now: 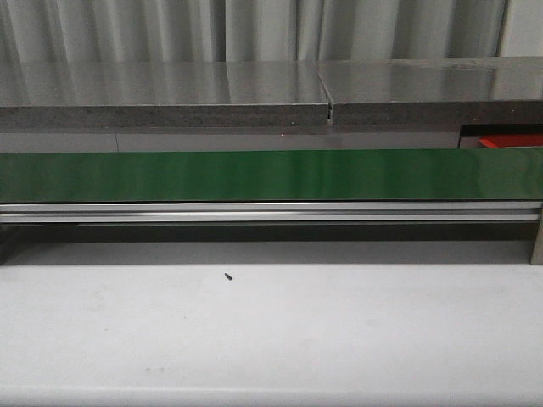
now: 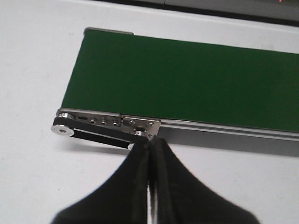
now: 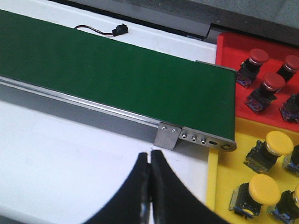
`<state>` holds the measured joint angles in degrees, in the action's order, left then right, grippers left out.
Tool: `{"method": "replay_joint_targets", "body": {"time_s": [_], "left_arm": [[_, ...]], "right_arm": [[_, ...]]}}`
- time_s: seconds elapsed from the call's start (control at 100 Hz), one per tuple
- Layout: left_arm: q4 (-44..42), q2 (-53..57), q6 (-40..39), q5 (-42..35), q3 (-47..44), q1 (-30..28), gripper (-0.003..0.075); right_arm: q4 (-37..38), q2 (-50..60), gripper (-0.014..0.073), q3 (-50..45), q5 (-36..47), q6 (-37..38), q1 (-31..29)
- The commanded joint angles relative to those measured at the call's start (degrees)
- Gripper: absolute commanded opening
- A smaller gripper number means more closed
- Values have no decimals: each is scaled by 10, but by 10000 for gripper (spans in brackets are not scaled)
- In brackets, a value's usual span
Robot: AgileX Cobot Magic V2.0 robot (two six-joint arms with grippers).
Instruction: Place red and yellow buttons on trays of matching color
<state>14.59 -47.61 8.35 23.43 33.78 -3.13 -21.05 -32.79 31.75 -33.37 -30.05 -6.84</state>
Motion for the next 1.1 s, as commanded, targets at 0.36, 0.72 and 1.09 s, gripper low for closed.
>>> {"method": "replay_joint_targets", "body": {"time_s": [0.36, 0.72, 1.09], "left_arm": [[15, 221, -2, -89, -116, 5, -19], [15, 222, -2, -89, -120, 5, -19], [15, 222, -2, -89, -120, 5, -19]], "right_arm": [[-11, 16, -67, -38, 123, -6, 0], [-11, 16, -67, -38, 109, -6, 0], [-11, 16, -67, -38, 109, -6, 0]]}}
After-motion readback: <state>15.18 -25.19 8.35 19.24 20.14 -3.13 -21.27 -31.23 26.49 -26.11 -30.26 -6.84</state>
